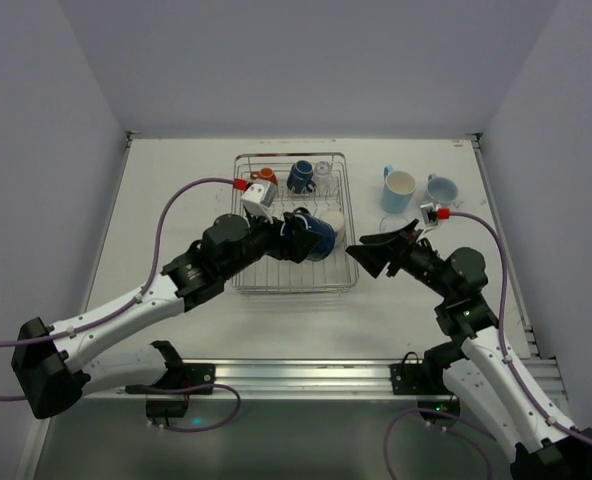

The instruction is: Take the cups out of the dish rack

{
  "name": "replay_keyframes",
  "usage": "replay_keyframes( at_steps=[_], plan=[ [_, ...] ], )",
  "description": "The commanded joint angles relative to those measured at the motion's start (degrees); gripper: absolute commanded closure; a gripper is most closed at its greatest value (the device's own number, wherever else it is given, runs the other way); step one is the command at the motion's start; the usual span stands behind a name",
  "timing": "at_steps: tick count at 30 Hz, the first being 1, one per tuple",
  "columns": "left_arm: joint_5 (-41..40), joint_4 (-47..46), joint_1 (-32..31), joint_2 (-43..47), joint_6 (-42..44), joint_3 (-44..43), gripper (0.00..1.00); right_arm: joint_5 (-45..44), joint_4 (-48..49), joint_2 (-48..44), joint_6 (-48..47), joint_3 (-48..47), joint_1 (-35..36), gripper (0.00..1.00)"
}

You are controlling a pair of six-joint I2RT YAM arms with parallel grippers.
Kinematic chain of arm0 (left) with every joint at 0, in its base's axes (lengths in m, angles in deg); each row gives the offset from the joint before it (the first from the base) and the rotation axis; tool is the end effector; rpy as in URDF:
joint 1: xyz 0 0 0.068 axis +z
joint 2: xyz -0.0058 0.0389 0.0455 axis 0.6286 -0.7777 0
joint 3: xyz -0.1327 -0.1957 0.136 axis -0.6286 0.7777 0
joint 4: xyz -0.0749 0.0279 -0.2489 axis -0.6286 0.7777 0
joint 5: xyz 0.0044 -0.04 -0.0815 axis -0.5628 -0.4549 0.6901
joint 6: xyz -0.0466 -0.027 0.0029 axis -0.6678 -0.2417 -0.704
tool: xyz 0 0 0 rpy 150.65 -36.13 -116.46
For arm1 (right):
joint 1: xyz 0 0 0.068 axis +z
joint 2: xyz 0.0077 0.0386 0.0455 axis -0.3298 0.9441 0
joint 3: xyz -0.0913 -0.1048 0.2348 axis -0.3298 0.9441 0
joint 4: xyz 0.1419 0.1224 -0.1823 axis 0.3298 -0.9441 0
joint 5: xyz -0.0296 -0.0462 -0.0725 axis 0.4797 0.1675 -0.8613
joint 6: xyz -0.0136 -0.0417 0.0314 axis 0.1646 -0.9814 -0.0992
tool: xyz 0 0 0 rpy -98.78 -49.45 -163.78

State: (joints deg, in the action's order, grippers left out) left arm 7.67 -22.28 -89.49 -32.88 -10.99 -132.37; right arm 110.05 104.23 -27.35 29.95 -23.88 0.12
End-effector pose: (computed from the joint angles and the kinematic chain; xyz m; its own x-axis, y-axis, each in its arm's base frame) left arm 0.1700 -0.2008 0.3289 -0.4776 -0.2309 -0.8477 0.5362 0.6877 -0.4895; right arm 0.1448 0.0705 0.2992 -0.4214 0.4354 -0.7955 -0.6531 0.4629 0.5993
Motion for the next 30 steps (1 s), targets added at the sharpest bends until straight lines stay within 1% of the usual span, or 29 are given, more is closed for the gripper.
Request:
replay_keyframes(
  at_steps=[1, 2, 6, 10, 16, 18, 19, 22, 24, 25, 26, 27, 28, 29, 30],
  plan=[
    [9.1, -17.7, 2.4, 4.6, -12.3, 4.7, 0.72, 6.2, 8.5, -0.1, 3.2, 2.1, 1.5, 0.25],
    [9.9, -18.9, 2.6, 5.1, -13.2, 5.4, 0.74, 6.3, 8.9, 0.0, 3.6, 2.4, 2.2, 0.25],
    [12.7, -23.5, 2.7, 5.5, -16.4, 6.7, 0.75, 6.4, 10.1, 2.4, 3.1, 1.0, 6.8, 0.25],
    [15.2, -29.3, 2.7, 4.9, -20.8, 8.2, 0.75, 5.3, 12.4, 6.1, 2.0, -0.3, 9.6, 0.27],
    [17.0, -37.2, 2.7, 4.9, -26.8, 11.5, 0.75, 6.8, 25.1, 9.1, 5.3, 0.0, 10.2, 0.34],
    [17.0, -38.9, 2.8, 5.0, -27.9, 12.8, 0.75, 7.9, 28.7, 10.4, 6.8, 0.1, 10.6, 0.35],
    [16.9, -40.2, 2.7, 5.1, -28.6, 13.1, 0.75, 8.2, 32.8, 11.0, 8.5, 0.1, 10.8, 0.35],
    [17.2, -42.6, 2.8, 4.9, -29.3, 14.0, 0.71, 8.9, 38.6, 13.7, 10.9, -0.2, 11.9, 0.35],
    [17.5, -44.2, 2.8, 4.7, -29.7, 14.8, 0.69, 8.8, 39.7, 16.0, 11.6, -1.2, 13.1, 0.36],
    [17.5, -44.7, 2.7, 4.7, -29.9, 15.1, 0.66, 8.7, 41.4, 16.8, 12.4, -1.5, 13.5, 0.39],
    [17.6, -45.0, 2.8, 4.8, -30.0, 15.3, 0.62, 8.5, 42.5, 17.2, 13.0, -1.3, 13.8, 0.52],
    [17.6, -45.0, 2.7, 5.0, -29.9, 15.4, 0.56, 8.2, 43.4, 17.6, 13.7, -1.1, 14.2, 0.61],
    [17.4, -44.5, 2.7, 5.4, -29.2, 15.4, 0.41, 7.5, 44.5, 17.8, 14.5, -0.9, 14.2, 0.71],
    [17.3, -43.8, 2.8, 6.5, -28.6, 15.3, 0.34, 7.3, 44.3, 17.6, 14.5, -0.4, 14.2, 0.85],
    [16.9, -42.7, 2.8, 7.2, -27.8, 14.8, 0.26, 6.9, 43.6, 17.2, 14.1, -0.2, 14.2, 0.89]
  ],
)
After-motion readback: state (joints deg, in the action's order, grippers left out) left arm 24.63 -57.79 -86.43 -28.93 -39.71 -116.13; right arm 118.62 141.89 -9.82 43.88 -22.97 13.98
